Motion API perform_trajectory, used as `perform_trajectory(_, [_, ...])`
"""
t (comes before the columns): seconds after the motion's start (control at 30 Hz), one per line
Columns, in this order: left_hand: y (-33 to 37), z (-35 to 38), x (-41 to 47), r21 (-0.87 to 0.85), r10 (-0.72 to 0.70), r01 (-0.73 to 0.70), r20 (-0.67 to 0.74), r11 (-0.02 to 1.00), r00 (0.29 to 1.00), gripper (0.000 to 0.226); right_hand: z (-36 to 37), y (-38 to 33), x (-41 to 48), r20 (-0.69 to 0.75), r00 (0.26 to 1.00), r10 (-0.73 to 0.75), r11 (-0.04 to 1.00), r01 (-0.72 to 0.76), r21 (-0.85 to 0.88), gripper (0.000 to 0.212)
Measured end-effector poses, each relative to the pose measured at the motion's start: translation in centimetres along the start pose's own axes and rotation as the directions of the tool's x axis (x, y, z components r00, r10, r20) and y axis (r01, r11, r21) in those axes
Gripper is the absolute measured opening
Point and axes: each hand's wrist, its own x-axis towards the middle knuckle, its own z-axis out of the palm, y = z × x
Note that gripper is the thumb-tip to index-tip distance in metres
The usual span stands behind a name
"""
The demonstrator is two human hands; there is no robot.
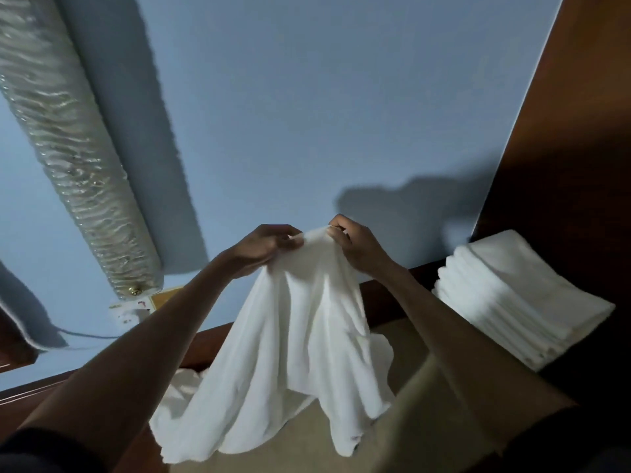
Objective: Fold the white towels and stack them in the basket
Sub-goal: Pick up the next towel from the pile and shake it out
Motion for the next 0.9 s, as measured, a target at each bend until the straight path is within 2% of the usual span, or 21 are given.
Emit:
perform_trajectory(0.07, [0.8,-0.1,1.0,0.021,0.035,-0.035,-0.026,0.999,0.999,0.02,-0.4,0.0,0.6,0.002,1.0,0.019,1.0,-0.019,0.017,0.023])
perform_trajectory(0.17, [1.3,-0.2,2.2,0.094,0.007,-0.003,-0.046,0.996,0.999,0.017,-1.7,0.8,1.7,0.056,0.998,0.033,0.998,-0.036,0.049,0.023])
perform_trajectory(0.33, [2.2,0.2,3.3,0.134,-0.021,0.029,-0.065,0.991,0.998,0.019,-5.7,2.9,3.5,0.246,0.969,0.029,0.984,-0.071,0.163,0.054])
perform_trajectory(0.43, [3.0,1.4,4.1,0.147,0.047,-0.024,-0.153,0.989,0.987,0.027,-7.5,3.9,4.5,0.385,0.923,0.019,0.973,-0.105,0.205,0.067])
perform_trajectory(0.53, [3.9,2.2,4.7,0.138,0.083,-0.042,-0.309,0.99,0.947,0.02,-9.4,5.7,5.5,0.466,0.884,0.036,0.978,-0.128,0.167,0.057])
perform_trajectory(0.6, [4.2,2.1,4.6,0.189,0.044,0.025,-0.349,0.982,0.936,0.018,-10.5,7.4,6.3,0.462,0.884,0.064,0.985,-0.13,0.112,0.044])
perform_trajectory(0.7, [3.5,1.9,3.8,0.2,-0.038,0.127,-0.396,0.972,0.918,0.022,-12.0,9.5,7.0,0.471,0.88,0.058,0.996,-0.081,0.028,0.047])
perform_trajectory(0.8, [2.9,2.5,2.6,0.119,-0.054,0.14,-0.542,0.983,0.839,0.022,-13.3,10.9,7.3,0.468,0.879,0.087,0.996,-0.071,-0.053,0.051])
perform_trajectory(0.9, [2.7,2.3,1.5,0.04,-0.03,0.083,-0.71,0.996,0.703,0.013,-15.0,12.0,8.0,0.441,0.892,0.097,0.995,-0.08,-0.057,0.051])
